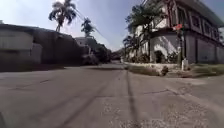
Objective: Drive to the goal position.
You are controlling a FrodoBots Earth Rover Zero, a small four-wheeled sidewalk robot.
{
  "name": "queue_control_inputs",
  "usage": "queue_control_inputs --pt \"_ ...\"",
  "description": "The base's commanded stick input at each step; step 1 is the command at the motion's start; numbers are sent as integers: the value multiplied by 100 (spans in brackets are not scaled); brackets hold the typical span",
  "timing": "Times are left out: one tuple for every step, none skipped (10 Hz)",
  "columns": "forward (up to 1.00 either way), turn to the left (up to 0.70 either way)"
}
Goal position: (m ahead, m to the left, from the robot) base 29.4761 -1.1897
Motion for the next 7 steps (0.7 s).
queue_control_inputs --pt "100 -40" --pt "100 -40" --pt "100 -40" --pt "100 -30" --pt "100 -11" --pt "100 0" --pt "100 0"
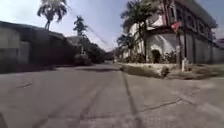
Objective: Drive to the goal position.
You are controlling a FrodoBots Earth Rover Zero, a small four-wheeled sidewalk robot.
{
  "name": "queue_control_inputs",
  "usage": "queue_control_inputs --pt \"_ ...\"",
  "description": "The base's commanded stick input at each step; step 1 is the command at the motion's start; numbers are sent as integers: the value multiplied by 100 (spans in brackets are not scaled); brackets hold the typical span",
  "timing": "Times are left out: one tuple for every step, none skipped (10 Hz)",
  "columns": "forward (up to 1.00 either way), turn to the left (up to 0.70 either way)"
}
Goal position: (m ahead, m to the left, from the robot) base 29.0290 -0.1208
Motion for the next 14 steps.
queue_control_inputs --pt "100 0" --pt "100 0" --pt "100 0" --pt "100 0" --pt "100 0" --pt "100 0" --pt "100 0" --pt "100 0" --pt "100 0" --pt "100 0" --pt "100 0" --pt "100 0" --pt "100 0" --pt "100 0"
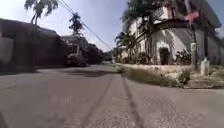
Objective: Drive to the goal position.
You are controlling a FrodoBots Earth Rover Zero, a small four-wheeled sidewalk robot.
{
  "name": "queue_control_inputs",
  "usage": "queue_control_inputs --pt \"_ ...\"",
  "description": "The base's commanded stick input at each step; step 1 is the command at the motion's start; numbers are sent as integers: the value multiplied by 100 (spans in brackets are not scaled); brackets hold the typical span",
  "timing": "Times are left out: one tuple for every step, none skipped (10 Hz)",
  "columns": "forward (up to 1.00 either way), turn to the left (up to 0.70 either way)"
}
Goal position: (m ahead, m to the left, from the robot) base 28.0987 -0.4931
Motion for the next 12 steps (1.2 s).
queue_control_inputs --pt "100 0" --pt "100 0" --pt "100 0" --pt "100 0" --pt "100 0" --pt "100 0" --pt "100 0" --pt "100 0" --pt "100 0" --pt "100 0" --pt "100 0" --pt "100 0"
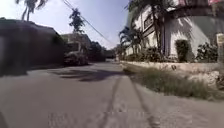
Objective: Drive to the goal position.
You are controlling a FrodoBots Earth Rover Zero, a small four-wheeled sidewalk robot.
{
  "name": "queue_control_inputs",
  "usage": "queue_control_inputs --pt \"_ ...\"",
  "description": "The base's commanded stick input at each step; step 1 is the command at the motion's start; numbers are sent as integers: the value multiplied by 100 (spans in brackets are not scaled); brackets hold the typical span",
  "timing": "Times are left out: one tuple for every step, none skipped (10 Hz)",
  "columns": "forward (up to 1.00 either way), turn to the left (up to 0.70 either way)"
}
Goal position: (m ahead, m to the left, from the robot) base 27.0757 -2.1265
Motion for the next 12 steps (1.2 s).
queue_control_inputs --pt "100 0" --pt "100 0" --pt "100 0" --pt "100 0" --pt "100 0" --pt "100 0" --pt "100 0" --pt "100 0" --pt "100 0" --pt "100 0" --pt "100 0" --pt "100 0"
